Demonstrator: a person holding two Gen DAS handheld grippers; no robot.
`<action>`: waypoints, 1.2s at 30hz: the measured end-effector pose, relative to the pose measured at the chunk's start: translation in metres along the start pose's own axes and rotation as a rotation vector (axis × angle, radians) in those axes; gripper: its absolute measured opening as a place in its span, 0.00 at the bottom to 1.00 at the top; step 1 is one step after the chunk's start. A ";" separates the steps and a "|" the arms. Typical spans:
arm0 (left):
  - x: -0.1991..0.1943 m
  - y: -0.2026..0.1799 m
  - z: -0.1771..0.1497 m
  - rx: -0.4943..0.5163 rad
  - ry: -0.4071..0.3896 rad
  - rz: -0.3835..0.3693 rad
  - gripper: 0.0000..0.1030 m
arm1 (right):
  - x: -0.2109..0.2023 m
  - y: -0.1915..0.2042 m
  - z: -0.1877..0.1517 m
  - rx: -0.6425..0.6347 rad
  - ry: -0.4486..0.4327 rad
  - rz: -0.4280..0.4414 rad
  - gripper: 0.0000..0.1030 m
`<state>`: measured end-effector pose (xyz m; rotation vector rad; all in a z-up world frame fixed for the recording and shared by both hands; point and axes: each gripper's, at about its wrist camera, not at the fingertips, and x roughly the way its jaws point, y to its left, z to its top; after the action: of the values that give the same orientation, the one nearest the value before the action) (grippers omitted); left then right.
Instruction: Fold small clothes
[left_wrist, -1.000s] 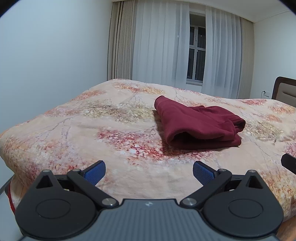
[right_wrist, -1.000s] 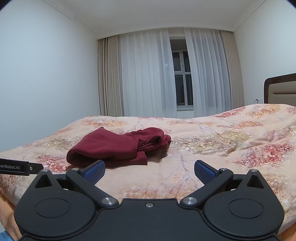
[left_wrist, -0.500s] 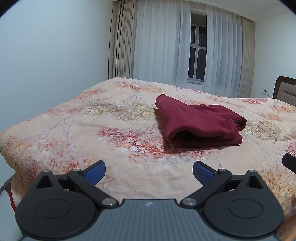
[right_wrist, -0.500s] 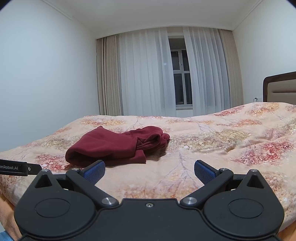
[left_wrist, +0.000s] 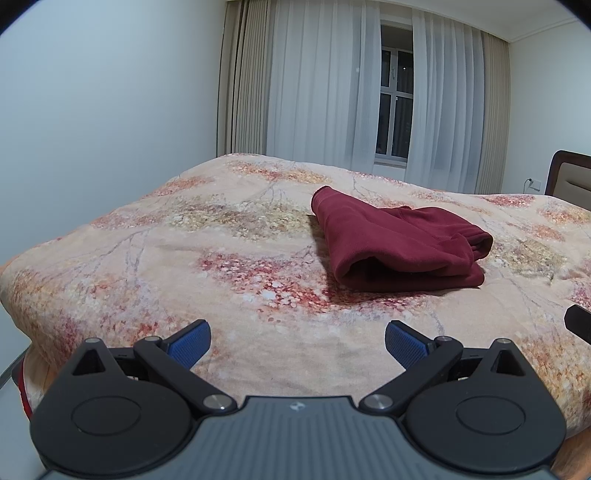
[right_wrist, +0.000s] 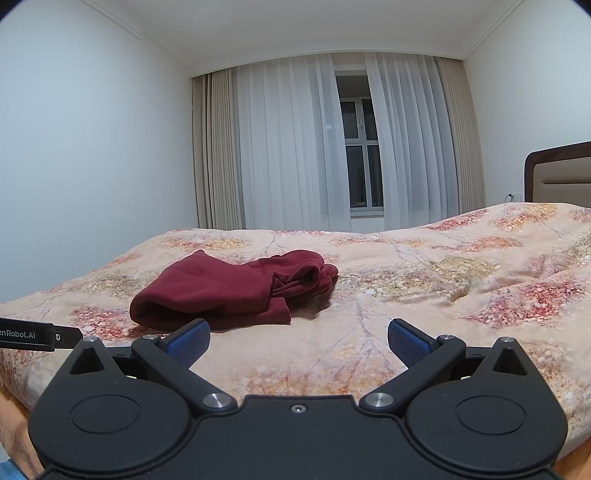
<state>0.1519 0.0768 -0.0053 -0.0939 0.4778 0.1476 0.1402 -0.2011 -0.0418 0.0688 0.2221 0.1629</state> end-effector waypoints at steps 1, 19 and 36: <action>0.000 0.000 0.000 0.001 0.000 0.000 1.00 | 0.000 0.000 0.000 0.000 0.001 0.000 0.99; 0.000 -0.001 -0.001 0.002 0.003 0.001 1.00 | 0.000 -0.001 -0.001 0.001 0.002 -0.001 0.99; 0.001 -0.001 -0.002 0.004 0.005 0.001 1.00 | 0.000 -0.001 -0.003 0.002 0.004 0.000 0.99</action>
<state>0.1518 0.0755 -0.0079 -0.0904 0.4829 0.1473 0.1399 -0.2022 -0.0448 0.0703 0.2264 0.1631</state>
